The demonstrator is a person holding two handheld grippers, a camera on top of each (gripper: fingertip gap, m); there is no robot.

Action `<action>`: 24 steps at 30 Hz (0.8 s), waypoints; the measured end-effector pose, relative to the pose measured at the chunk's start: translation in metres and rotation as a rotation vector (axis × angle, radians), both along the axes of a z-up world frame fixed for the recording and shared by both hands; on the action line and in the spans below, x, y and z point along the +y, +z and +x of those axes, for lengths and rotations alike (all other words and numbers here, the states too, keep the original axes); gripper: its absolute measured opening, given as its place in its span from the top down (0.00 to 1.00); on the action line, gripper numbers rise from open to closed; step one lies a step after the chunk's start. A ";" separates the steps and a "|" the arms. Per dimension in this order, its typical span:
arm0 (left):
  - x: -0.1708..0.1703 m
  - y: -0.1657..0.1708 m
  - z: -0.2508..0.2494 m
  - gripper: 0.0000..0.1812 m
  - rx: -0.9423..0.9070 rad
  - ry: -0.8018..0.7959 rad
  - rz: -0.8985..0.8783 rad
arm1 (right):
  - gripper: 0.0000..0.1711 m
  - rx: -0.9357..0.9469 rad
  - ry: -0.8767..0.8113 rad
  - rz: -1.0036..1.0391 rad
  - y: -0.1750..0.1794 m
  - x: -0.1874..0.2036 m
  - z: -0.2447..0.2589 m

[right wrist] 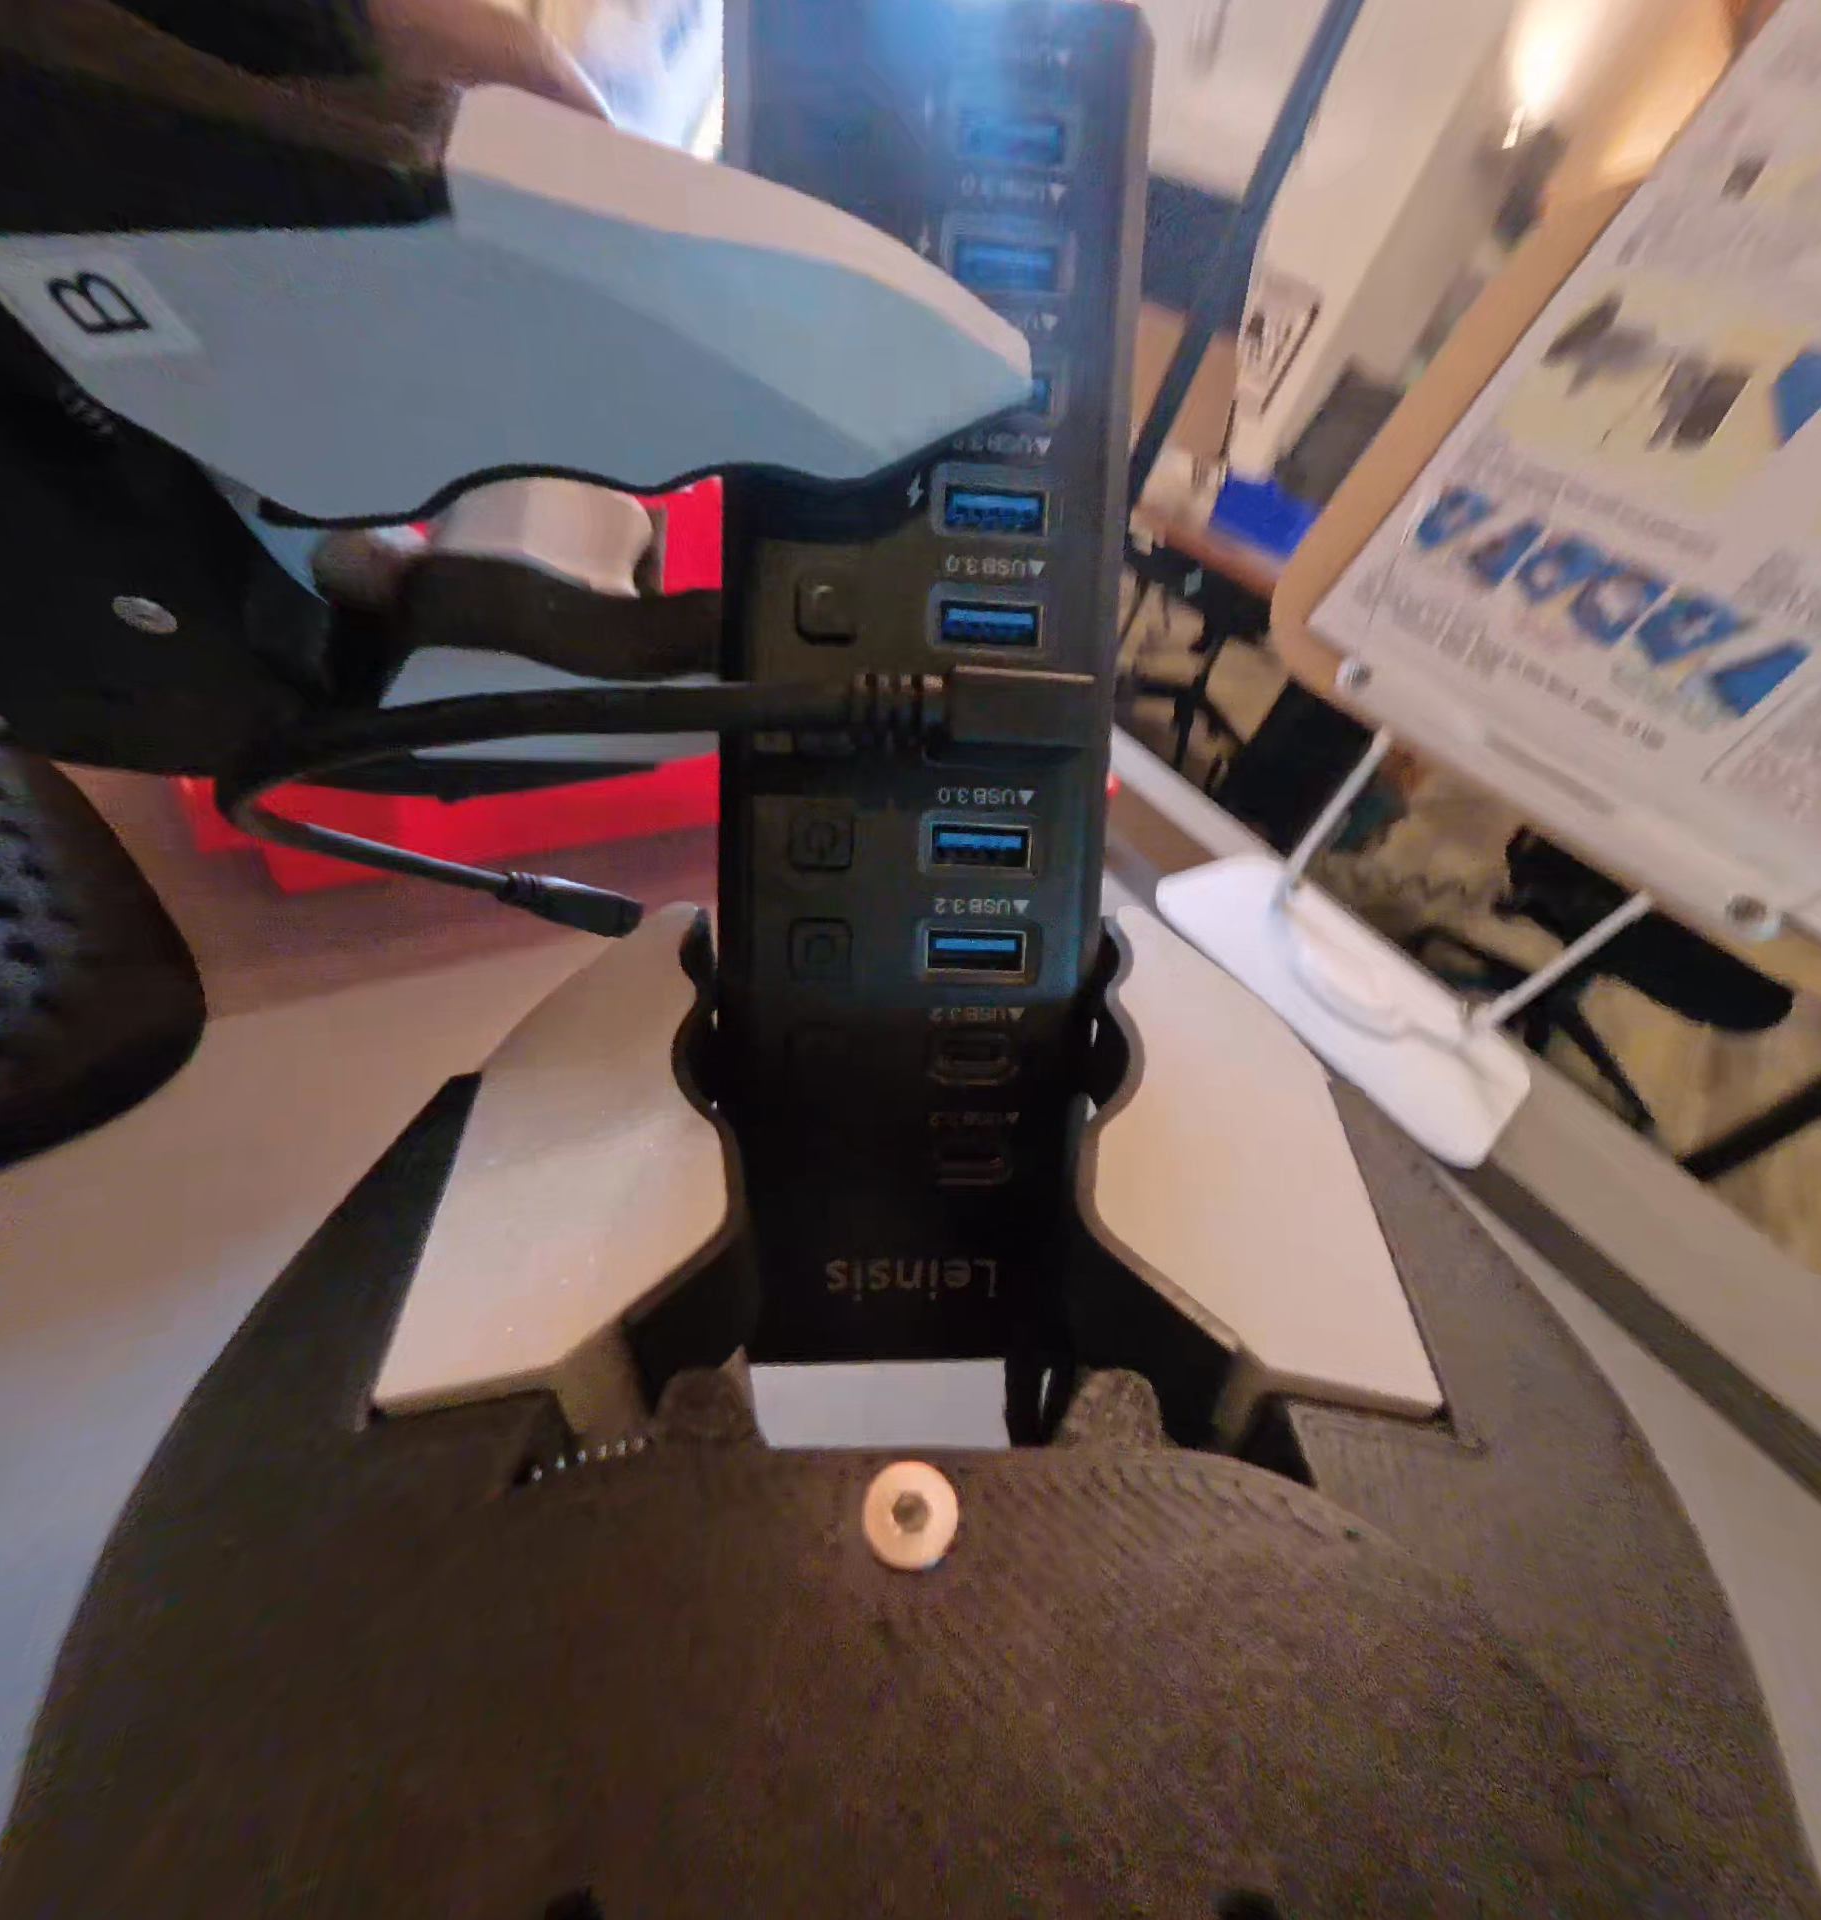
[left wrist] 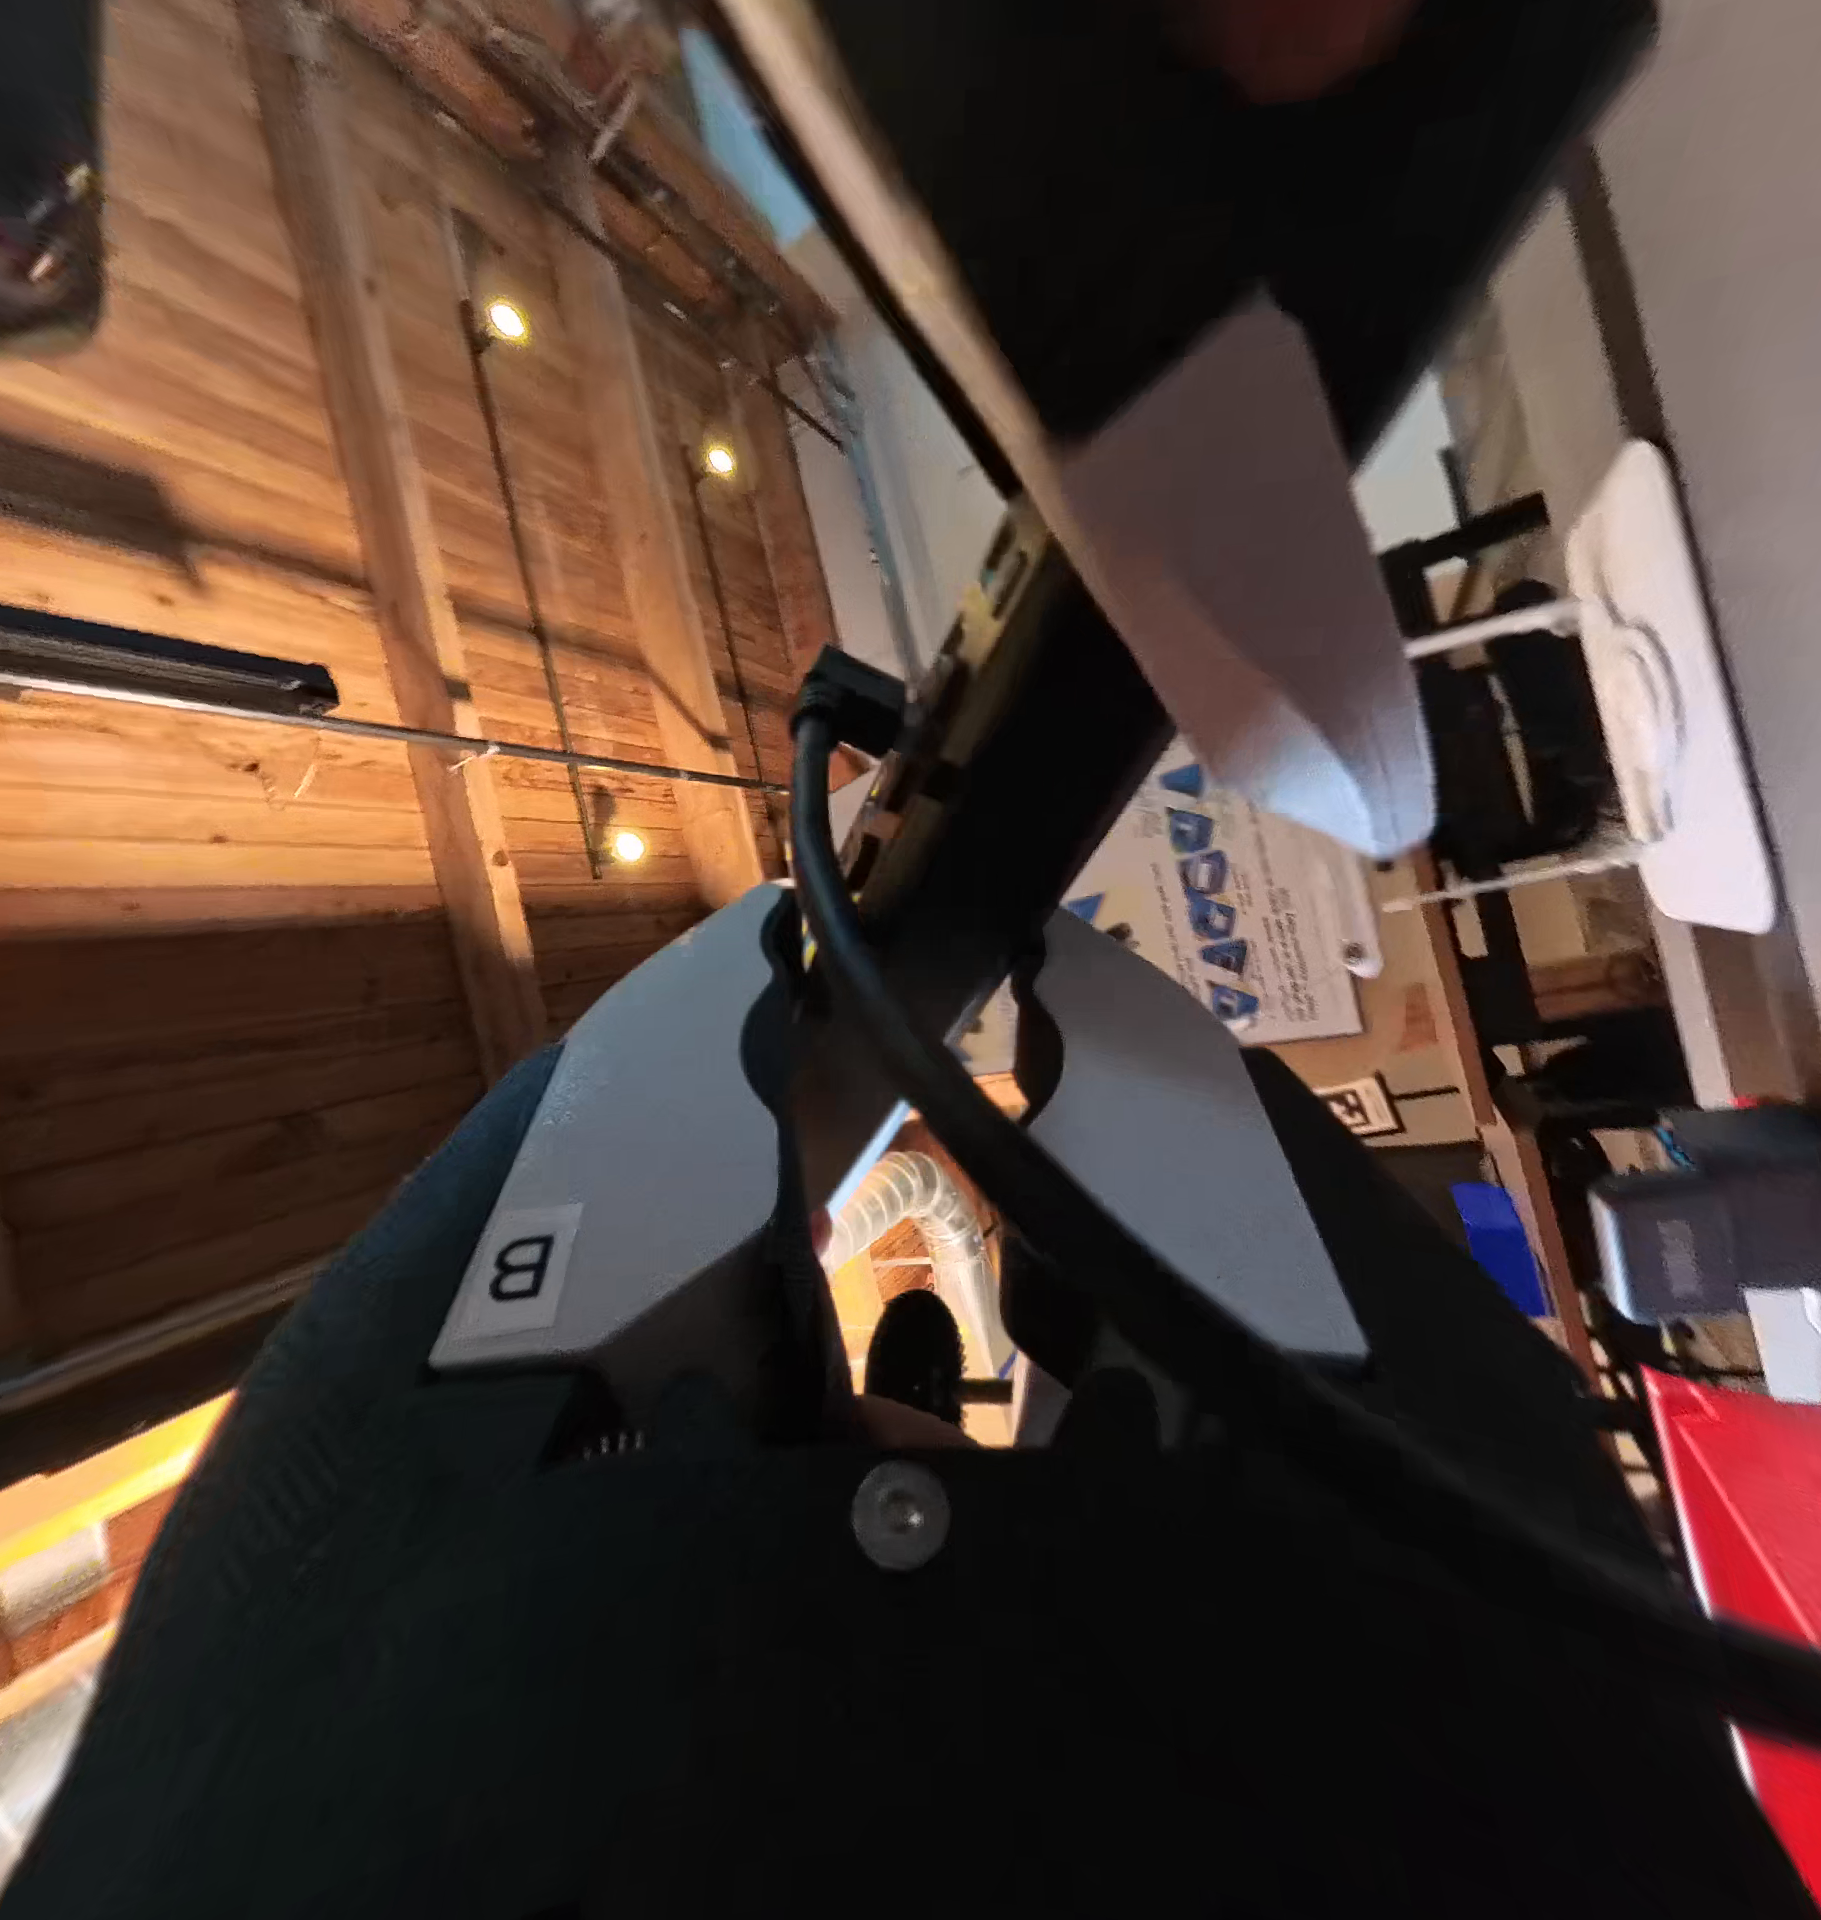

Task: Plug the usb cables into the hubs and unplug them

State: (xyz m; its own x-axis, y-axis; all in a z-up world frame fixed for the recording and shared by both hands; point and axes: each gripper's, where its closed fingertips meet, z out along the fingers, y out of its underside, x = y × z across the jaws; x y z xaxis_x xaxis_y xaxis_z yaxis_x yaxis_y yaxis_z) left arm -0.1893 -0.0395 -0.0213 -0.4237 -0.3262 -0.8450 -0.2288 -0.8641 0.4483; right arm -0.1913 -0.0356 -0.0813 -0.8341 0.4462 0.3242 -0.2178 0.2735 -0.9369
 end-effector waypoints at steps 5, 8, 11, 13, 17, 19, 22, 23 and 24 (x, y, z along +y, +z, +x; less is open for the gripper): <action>0.015 0.017 0.027 0.74 0.120 -0.090 0.022 | 0.59 0.142 0.116 -0.147 0.023 0.001 0.018; 0.015 0.009 0.036 0.74 0.137 -0.135 -0.041 | 0.59 0.217 0.098 -0.123 0.019 0.001 0.021; 0.006 0.007 0.045 0.75 0.149 -0.145 -0.096 | 0.59 0.327 0.005 -0.077 0.017 0.006 0.012; -0.009 0.022 0.054 0.75 0.181 -0.162 -0.053 | 0.59 0.310 -0.022 -0.124 0.019 0.016 0.003; -0.052 0.049 0.054 0.67 -0.274 -0.362 0.802 | 0.59 0.138 0.108 -0.363 0.035 0.035 0.002; -0.029 0.041 0.058 0.54 -0.827 -0.677 1.242 | 0.59 0.024 0.259 -0.448 0.040 0.034 0.015; -0.016 0.056 0.055 0.45 -1.190 -1.067 1.544 | 0.59 -0.034 0.410 -0.459 0.036 0.026 0.036; -0.009 0.053 0.050 0.45 -1.273 -1.115 1.560 | 0.59 -0.049 0.450 -0.446 0.033 0.022 0.043; 0.004 0.042 0.048 0.44 -1.389 -1.118 1.533 | 0.59 -0.066 0.486 -0.433 0.030 0.018 0.050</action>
State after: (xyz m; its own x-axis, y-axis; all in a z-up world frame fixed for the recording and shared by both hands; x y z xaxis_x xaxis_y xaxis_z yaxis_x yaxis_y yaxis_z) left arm -0.1414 -0.0356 0.0211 0.8959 0.4442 0.0074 -0.1551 0.3283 -0.9318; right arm -0.1414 -0.0174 -0.0513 -0.9857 0.0922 0.1409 -0.1597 -0.2462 -0.9560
